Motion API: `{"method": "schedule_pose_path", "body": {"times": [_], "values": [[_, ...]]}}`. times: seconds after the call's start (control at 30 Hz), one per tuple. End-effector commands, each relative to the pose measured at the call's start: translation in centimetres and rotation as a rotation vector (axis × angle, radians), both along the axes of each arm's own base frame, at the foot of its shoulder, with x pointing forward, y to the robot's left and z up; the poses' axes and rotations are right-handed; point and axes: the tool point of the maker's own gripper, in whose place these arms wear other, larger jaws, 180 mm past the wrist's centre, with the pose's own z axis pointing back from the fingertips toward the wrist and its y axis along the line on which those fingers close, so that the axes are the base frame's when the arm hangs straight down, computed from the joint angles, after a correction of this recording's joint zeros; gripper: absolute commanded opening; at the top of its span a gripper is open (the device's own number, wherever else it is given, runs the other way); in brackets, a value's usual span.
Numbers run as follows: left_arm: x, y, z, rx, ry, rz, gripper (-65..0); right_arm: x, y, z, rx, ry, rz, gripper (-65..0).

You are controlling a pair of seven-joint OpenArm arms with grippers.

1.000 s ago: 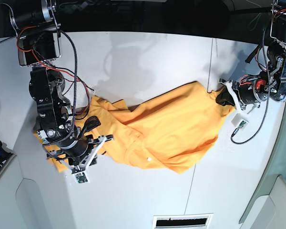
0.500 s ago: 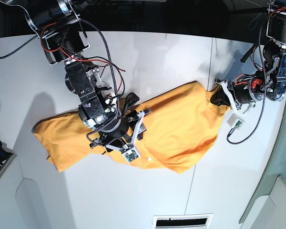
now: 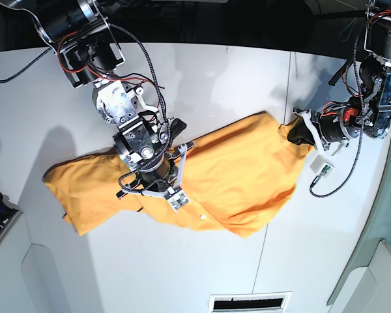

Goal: Layout the t-shirt on the table in an organized manner, then fold the t-shirt properly
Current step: 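Pull the shirt taut between both grippers, spreading it along the table, then drag the shirt with the right gripper away from the left gripper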

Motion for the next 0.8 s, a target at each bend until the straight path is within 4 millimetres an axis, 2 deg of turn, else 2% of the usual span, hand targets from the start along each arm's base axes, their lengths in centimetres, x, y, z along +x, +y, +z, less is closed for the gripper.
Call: {"method": "schedule_pose_path", "body": {"times": [0.0,0.07,0.17,0.27,0.37,0.47,0.57,0.77], "values": [[1.1,0.5,1.2,0.007,-0.042,-0.008,-65.0,2.4,-0.3,2.7,0.003,-0.086,-0.017,-65.0],[1.0,0.9,1.0,0.035,-0.037,-0.017,-65.0,3.6,-1.2,4.2,0.0,-0.124,-0.052,-65.0],[0.5,2.1,0.8,0.074,-0.018,-0.022,-65.0,5.1,-2.2,7.6,0.015,-0.2,-0.087,-65.0],[0.2,3.4,0.9,0.105,-0.006,-0.022,-65.0,5.5,-3.0,11.3,0.018,-0.263,-0.113,-65.0],[0.0,4.7,1.1,0.133,-0.001,-0.021,-65.0,5.8,-3.7,13.9,0.015,-0.306,-0.132,-65.0],[-1.1,5.4,1.3,0.143,0.014,-0.087,-65.0,6.2,-4.6,15.9,0.04,-0.357,-0.167,-65.0],[-1.8,7.0,1.5,0.177,0.031,-0.095,-65.0,6.4,-5.7,17.2,0.054,-0.378,-0.206,-65.0],[-0.8,10.2,3.9,0.233,-0.037,-0.09,-65.0,6.2,-8.5,20.3,0.044,-0.451,-0.252,-65.0]]}}
